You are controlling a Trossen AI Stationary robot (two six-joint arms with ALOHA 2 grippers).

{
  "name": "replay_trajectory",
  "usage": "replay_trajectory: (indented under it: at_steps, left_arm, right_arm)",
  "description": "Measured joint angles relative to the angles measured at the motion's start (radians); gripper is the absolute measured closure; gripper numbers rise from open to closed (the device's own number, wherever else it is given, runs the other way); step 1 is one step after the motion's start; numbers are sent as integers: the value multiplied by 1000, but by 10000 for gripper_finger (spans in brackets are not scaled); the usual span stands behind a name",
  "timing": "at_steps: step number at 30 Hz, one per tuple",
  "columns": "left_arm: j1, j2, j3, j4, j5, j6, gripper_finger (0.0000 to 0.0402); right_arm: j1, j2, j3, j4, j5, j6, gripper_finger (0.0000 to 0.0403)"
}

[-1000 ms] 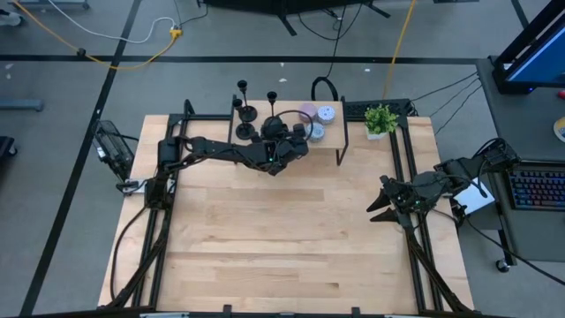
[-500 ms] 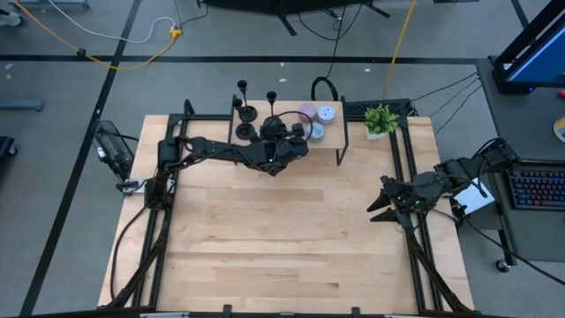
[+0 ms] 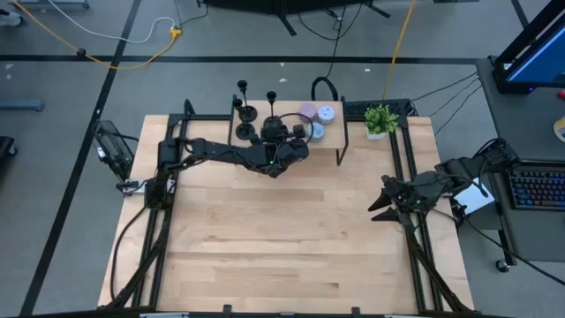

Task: Pick & Place candle stick holders
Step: Put the black candle holder on the shelf

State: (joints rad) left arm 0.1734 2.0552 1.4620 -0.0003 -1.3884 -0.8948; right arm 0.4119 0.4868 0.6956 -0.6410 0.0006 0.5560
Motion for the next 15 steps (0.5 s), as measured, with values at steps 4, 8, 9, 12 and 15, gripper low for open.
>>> replay_trajectory:
  at_steps: [4, 8, 9, 12, 15]
  left_arm:
    - [10, 0, 0, -5, 0, 1, 401]
    - [14, 0, 0, -6, -1, 2, 401]
    - [15, 0, 0, -6, -1, 2, 401]
    - [18, 0, 0, -20, -5, 2, 401]
    - [19, 0, 0, -28, -27, 7, 401]
  right_arm:
    - [0, -12, 0, -2, 0, 0, 252]
    - [0, -21, 0, -15, 0, 0, 252]
    - [0, -23, 0, -19, 0, 0, 252]
    - [0, -29, 0, -23, 0, 0, 252]
    - [0, -34, 0, -25, 1, 0, 252]
